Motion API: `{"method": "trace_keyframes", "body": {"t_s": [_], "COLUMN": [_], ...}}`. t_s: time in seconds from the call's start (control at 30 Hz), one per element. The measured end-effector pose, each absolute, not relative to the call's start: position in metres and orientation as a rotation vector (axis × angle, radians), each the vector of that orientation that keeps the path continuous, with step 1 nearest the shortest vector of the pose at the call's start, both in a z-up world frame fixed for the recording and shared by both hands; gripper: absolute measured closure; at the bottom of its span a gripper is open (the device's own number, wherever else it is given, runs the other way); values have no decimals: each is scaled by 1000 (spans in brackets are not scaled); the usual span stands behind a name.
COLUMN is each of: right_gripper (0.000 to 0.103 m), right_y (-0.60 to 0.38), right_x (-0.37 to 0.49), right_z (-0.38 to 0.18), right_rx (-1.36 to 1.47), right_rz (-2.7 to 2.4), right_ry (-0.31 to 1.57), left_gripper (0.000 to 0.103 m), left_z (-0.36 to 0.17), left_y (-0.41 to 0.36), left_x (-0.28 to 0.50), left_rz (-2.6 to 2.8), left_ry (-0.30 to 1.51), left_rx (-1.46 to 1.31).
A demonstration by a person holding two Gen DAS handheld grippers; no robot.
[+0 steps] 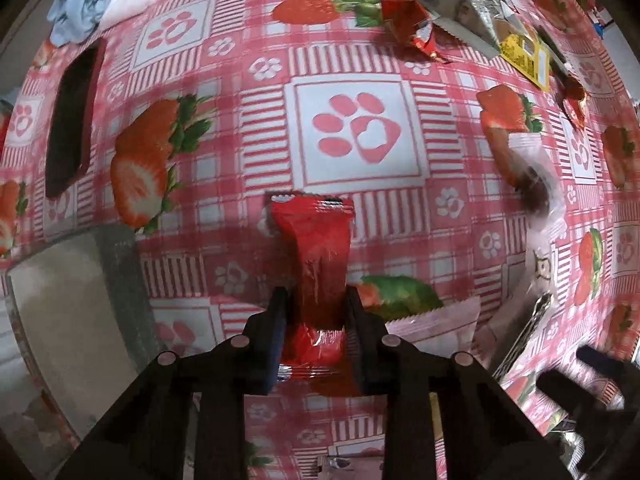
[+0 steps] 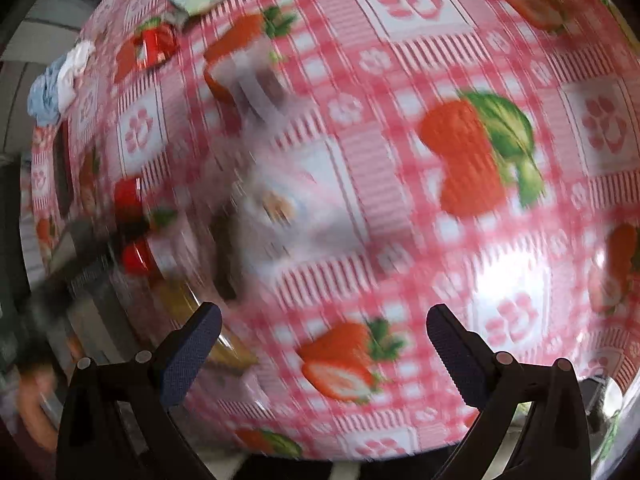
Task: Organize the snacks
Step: 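Grasp the red snack packet with the left tool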
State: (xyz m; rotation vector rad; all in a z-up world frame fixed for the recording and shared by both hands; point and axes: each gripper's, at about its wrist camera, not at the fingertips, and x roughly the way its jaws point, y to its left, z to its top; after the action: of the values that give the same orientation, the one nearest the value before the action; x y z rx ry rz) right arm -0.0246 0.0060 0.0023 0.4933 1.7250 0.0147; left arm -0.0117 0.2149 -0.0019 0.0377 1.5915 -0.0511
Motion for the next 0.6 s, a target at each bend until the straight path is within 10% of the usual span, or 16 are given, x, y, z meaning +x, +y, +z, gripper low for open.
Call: {"method": "trace_keyframes", "body": {"t_s": [0.6], "right_gripper": [0], "right_y": [-55], "right_x": [-55], "right_z": [6], "right_rx": [298], "right_rz": [-79], "right_ry": [1701], "left_gripper": [72], "left_z": [-6], "left_y": [225], "left_x": [-65], "left_rz": [-48], "left_ry": [1583], "left_rx": [86]}}
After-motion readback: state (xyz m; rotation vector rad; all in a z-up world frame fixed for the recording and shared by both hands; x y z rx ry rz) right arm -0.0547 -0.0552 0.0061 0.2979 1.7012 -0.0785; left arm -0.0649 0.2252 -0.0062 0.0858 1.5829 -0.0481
